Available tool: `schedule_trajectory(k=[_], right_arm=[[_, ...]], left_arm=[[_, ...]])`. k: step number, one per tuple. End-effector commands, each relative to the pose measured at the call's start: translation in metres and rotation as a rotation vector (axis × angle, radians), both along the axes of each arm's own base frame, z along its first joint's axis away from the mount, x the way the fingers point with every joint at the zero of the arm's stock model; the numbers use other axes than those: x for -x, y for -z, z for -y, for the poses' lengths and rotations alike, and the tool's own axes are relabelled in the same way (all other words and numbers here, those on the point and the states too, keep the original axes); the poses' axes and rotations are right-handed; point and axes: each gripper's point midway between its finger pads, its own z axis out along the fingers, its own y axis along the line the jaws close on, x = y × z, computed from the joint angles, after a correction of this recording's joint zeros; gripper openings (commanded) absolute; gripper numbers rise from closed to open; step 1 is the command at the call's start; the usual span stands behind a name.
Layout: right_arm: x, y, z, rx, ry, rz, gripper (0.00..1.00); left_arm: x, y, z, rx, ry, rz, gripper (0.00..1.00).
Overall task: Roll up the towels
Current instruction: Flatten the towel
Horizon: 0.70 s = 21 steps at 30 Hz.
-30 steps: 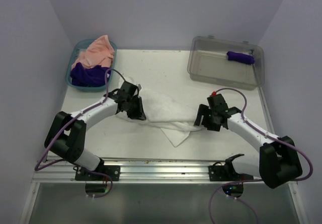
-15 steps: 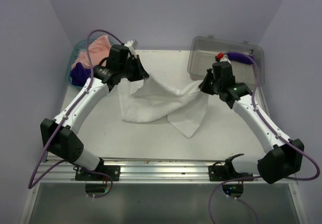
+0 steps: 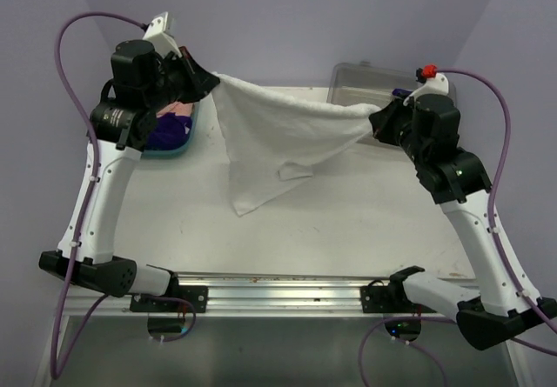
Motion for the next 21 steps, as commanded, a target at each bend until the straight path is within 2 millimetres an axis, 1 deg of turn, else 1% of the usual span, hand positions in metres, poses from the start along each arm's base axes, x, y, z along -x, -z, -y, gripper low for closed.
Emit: schedule_trajectory(k=[1, 3, 4, 5, 6, 7, 8, 9, 10, 11, 12, 13, 14, 15, 16, 17, 18, 19, 20, 21], right_arm=[[0.019, -0.016, 0.004, 0.026, -0.040, 0.036, 0.00], [0.029, -0.020, -0.004, 0.010, -0.100, 0.041, 0.00], [0.035, -0.027, -0.006, -0.002, -0.119, 0.059, 0.00], [0.039, -0.031, -0.008, -0.011, -0.134, 0.068, 0.00], [0.044, -0.036, -0.012, -0.031, -0.157, 0.078, 0.00], [0.050, -0.042, -0.012, -0.044, -0.164, 0.095, 0.00], [0.052, -0.044, -0.013, -0.053, -0.172, 0.098, 0.00], [0.054, -0.040, -0.015, -0.074, -0.175, 0.086, 0.00], [0.056, -0.038, -0.014, -0.081, -0.168, 0.082, 0.00], [0.060, -0.035, -0.012, -0.087, -0.160, 0.079, 0.00], [0.057, -0.013, -0.007, -0.079, -0.121, 0.032, 0.00], [0.058, -0.002, -0.005, -0.074, -0.106, 0.011, 0.00], [0.062, 0.011, 0.001, -0.063, -0.079, -0.021, 0.00], [0.062, 0.043, 0.005, -0.046, -0.050, -0.092, 0.00], [0.062, 0.060, 0.012, -0.031, -0.009, -0.121, 0.00], [0.067, 0.081, 0.018, -0.014, 0.019, -0.173, 0.00], [0.072, 0.119, 0.023, 0.001, 0.050, -0.254, 0.00], [0.076, 0.141, 0.027, 0.018, 0.072, -0.297, 0.00], [0.081, 0.162, 0.031, 0.038, 0.091, -0.353, 0.09], [0.089, 0.196, 0.034, 0.059, 0.111, -0.442, 0.17]], left_arm=[[0.001, -0.029, -0.011, -0.022, -0.038, 0.070, 0.00], [-0.001, -0.038, -0.013, -0.027, -0.049, 0.087, 0.00], [0.001, -0.055, -0.014, -0.017, -0.052, 0.125, 0.00], [0.000, -0.061, -0.014, -0.015, -0.053, 0.140, 0.00], [-0.008, -0.060, -0.013, -0.021, -0.056, 0.137, 0.00], [-0.008, -0.076, -0.013, -0.011, -0.060, 0.173, 0.00], [-0.014, -0.079, -0.012, -0.008, -0.061, 0.179, 0.00], [-0.030, -0.069, -0.004, -0.003, -0.039, 0.152, 0.00], [-0.037, -0.073, 0.000, 0.010, -0.030, 0.162, 0.00], [-0.059, -0.056, 0.009, 0.013, -0.017, 0.131, 0.00], [-0.070, -0.046, 0.016, 0.018, 0.007, 0.111, 0.00], [-0.083, -0.034, 0.019, 0.016, 0.001, 0.086, 0.00], [-0.108, 0.001, 0.029, -0.002, 0.007, 0.015, 0.00], [-0.119, 0.018, 0.034, -0.015, 0.002, -0.015, 0.00], [-0.129, 0.029, 0.040, -0.025, 0.009, -0.032, 0.00], [-0.136, 0.049, 0.045, -0.045, 0.014, -0.074, 0.00], [-0.153, 0.089, 0.056, -0.078, 0.026, -0.144, 0.34], [-0.159, 0.098, 0.063, -0.089, 0.038, -0.156, 0.57], [-0.160, 0.117, 0.068, -0.107, 0.049, -0.204, 0.74], [-0.164, 0.139, 0.073, -0.123, 0.065, -0.245, 0.93]])
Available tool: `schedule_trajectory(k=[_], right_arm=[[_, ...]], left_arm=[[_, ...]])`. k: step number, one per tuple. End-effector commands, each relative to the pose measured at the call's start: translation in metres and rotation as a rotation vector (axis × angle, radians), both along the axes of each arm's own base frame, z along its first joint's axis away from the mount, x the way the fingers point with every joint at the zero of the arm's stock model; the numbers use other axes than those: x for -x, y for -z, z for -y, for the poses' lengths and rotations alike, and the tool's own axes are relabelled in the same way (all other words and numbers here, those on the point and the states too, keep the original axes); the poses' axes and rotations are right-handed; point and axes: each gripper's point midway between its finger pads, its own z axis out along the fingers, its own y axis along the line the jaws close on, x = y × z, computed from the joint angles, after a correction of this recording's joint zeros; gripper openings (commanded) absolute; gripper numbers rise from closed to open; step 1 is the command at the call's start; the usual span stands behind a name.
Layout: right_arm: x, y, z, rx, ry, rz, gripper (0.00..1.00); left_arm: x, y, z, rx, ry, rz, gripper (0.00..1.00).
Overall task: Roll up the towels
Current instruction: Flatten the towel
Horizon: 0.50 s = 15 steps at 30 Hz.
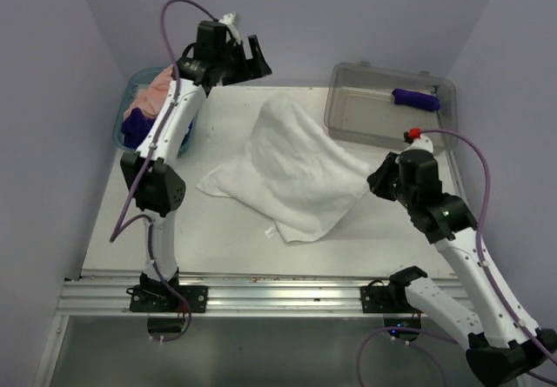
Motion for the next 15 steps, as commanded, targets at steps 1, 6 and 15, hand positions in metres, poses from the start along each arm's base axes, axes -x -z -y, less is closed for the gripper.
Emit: schedule_trajectory(k=[1, 6, 15], right_arm=[[0.023, 0.087, 0.024, 0.099, 0.116, -0.250, 0.32], [0.025, 0.099, 0.032, 0.138, 0.139, -0.266, 0.60], [0.002, 0.101, 0.024, 0.184, 0.098, -0.265, 0.66]], left_arm=[[-0.007, 0.047, 0.010, -0.057, 0.017, -0.104, 0.98], [0.034, 0.023, 0.020, -0.113, 0.034, -0.044, 1.00], [0.226, 0.133, 0.052, -0.109, 0.187, -0.318, 0.67]])
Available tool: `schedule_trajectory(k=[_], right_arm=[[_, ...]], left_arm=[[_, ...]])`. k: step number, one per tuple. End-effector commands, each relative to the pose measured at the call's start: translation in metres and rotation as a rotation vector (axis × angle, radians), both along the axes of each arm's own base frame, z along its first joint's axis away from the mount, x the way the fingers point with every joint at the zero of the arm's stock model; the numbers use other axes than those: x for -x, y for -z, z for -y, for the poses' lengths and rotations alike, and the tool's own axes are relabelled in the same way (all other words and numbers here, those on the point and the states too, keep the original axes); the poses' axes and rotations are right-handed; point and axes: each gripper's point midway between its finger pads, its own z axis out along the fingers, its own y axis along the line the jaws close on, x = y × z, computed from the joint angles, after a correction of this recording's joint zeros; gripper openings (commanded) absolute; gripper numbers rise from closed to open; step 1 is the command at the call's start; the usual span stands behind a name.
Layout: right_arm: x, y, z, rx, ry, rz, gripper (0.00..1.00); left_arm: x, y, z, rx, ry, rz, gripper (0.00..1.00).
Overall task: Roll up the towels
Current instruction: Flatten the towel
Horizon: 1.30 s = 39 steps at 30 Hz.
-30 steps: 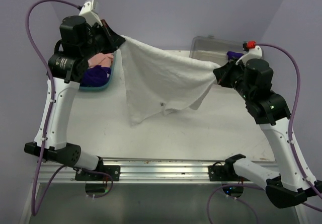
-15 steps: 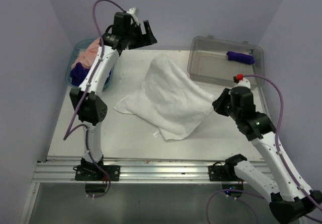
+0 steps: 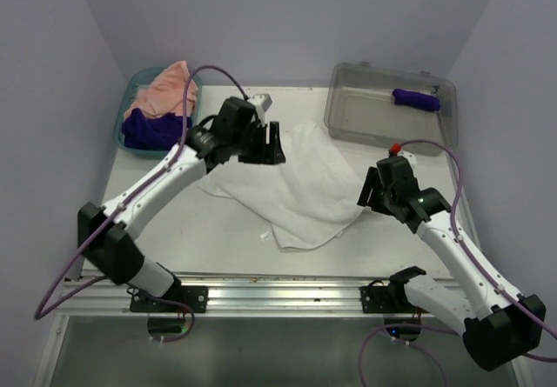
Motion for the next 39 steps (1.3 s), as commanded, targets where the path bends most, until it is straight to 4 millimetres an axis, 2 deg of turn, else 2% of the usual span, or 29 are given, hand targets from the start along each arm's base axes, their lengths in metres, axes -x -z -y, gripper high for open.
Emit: schedule_trajectory(k=[1, 2, 3, 4, 5, 7, 9, 16, 19, 21, 22, 23, 24, 25, 26, 28, 29, 31, 32, 35, 36, 39], right_arm=[[-0.022, -0.013, -0.001, 0.017, 0.009, 0.067, 0.67], [-0.026, -0.010, -0.002, 0.022, 0.009, 0.057, 0.68], [-0.031, -0.013, -0.003, 0.026, 0.004, 0.062, 0.68], [-0.034, -0.015, -0.004, 0.030, 0.001, 0.064, 0.68], [-0.037, -0.017, -0.004, 0.035, -0.003, 0.066, 0.68], [-0.044, -0.019, -0.007, 0.042, -0.013, 0.066, 0.68], [-0.048, -0.023, -0.011, 0.026, -0.028, 0.071, 0.68], [-0.047, -0.024, -0.016, 0.007, -0.042, 0.068, 0.69], [-0.047, -0.021, -0.015, 0.015, -0.040, 0.058, 0.71], [-0.045, -0.014, -0.014, 0.006, -0.041, 0.033, 0.74], [-0.044, -0.008, -0.015, -0.018, -0.045, 0.008, 0.76], [-0.045, -0.002, -0.004, -0.041, -0.008, -0.012, 0.77], [-0.044, 0.004, 0.001, -0.066, 0.013, -0.032, 0.78], [-0.042, 0.009, 0.000, -0.119, 0.015, -0.059, 0.79], [-0.040, 0.020, 0.017, -0.138, 0.078, -0.087, 0.79], [-0.037, 0.029, 0.024, -0.180, 0.107, -0.117, 0.79], [-0.037, 0.032, 0.024, -0.217, 0.112, -0.123, 0.79], [-0.033, 0.046, 0.022, -0.246, 0.120, -0.163, 0.79], [-0.034, 0.048, 0.017, -0.278, 0.110, -0.166, 0.79], [-0.033, 0.065, 0.007, -0.335, 0.102, -0.198, 0.79], [-0.033, 0.071, 0.005, -0.349, 0.109, -0.215, 0.79], [-0.036, 0.079, 0.002, -0.368, 0.116, -0.223, 0.79]], left_arm=[[0.066, 0.067, 0.001, 0.010, 0.008, -0.158, 0.67], [0.087, 0.077, 0.008, 0.005, 0.046, -0.188, 0.67], [0.107, 0.100, 0.004, -0.019, 0.037, -0.254, 0.68], [0.118, 0.107, 0.007, -0.021, 0.051, -0.270, 0.68], [0.131, 0.108, 0.020, 0.006, 0.071, -0.273, 0.69], [0.147, 0.124, 0.022, 0.013, 0.081, -0.310, 0.68], [0.153, 0.137, 0.028, 0.032, 0.079, -0.333, 0.67], [0.149, 0.171, 0.038, 0.032, 0.067, -0.370, 0.72], [0.149, 0.184, 0.043, 0.040, 0.070, -0.389, 0.68], [0.148, 0.194, 0.044, 0.024, 0.062, -0.404, 0.53], [0.148, 0.197, 0.043, 0.010, 0.058, -0.414, 0.41], [0.147, 0.199, 0.042, -0.001, 0.048, -0.419, 0.15], [0.142, 0.197, 0.041, -0.011, 0.028, -0.401, 0.02], [0.142, 0.195, 0.034, -0.033, 0.007, -0.398, 0.00], [0.138, 0.179, 0.032, -0.014, -0.015, -0.359, 0.00], [0.132, 0.164, 0.017, -0.026, -0.069, -0.310, 0.00], [0.126, 0.143, 0.012, 0.015, -0.090, -0.270, 0.00], [0.122, 0.126, -0.002, 0.030, -0.129, -0.248, 0.00], [0.113, 0.108, -0.010, 0.066, -0.158, -0.210, 0.00], [0.098, 0.074, -0.027, 0.106, -0.203, -0.146, 0.00], [0.091, 0.059, -0.028, 0.121, -0.212, -0.115, 0.00], [0.078, 0.031, -0.036, 0.129, -0.226, -0.062, 0.00]])
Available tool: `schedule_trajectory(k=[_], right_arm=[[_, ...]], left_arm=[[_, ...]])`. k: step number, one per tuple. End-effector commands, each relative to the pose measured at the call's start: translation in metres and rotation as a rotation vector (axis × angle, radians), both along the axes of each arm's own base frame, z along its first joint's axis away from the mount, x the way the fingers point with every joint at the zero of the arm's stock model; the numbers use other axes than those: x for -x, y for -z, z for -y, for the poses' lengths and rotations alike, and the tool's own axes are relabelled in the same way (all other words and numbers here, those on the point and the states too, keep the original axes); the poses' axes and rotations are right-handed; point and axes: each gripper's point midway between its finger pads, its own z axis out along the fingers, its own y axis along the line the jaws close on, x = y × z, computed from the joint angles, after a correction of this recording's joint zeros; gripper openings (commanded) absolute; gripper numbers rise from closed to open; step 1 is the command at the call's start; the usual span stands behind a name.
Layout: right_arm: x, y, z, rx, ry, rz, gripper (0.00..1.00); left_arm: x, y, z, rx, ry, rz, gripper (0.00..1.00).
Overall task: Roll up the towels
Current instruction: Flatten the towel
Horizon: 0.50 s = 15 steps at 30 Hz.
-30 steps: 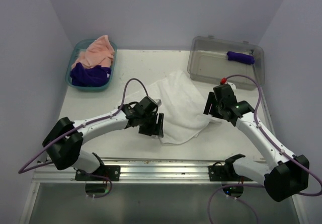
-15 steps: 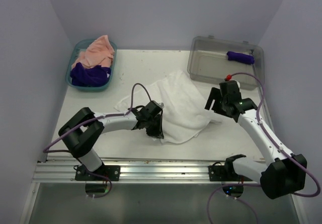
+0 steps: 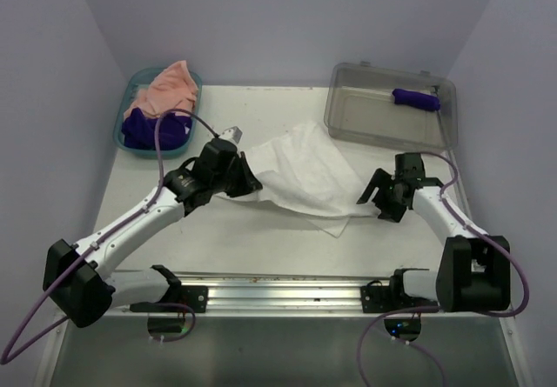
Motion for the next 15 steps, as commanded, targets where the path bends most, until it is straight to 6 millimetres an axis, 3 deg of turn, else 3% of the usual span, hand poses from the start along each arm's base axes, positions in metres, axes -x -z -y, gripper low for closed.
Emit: schedule_trajectory(k=[1, 5, 8, 9, 10, 13, 15], right_arm=[[-0.015, 0.001, -0.016, -0.093, -0.005, 0.042, 0.79], [-0.014, 0.020, -0.018, -0.114, 0.028, 0.011, 0.75], [-0.024, 0.019, -0.011, -0.079, 0.065, 0.049, 0.39], [-0.030, 0.016, -0.007, -0.060, 0.086, 0.067, 0.12], [-0.037, 0.013, -0.001, -0.031, 0.107, 0.084, 0.02], [-0.072, -0.019, 0.007, -0.001, 0.132, 0.160, 0.00], [-0.106, -0.064, 0.013, 0.025, 0.145, 0.258, 0.00]], left_arm=[[-0.013, -0.029, -0.012, -0.029, -0.031, 0.055, 0.00], [-0.021, -0.044, -0.009, -0.026, -0.016, 0.084, 0.00], [-0.025, -0.049, -0.006, -0.029, -0.004, 0.093, 0.00], [-0.026, -0.050, -0.006, -0.030, -0.003, 0.096, 0.00], [-0.028, -0.048, -0.006, -0.035, -0.001, 0.094, 0.00], [-0.043, -0.050, -0.009, -0.053, 0.007, 0.110, 0.00], [-0.059, -0.064, -0.009, -0.044, 0.031, 0.144, 0.00]])
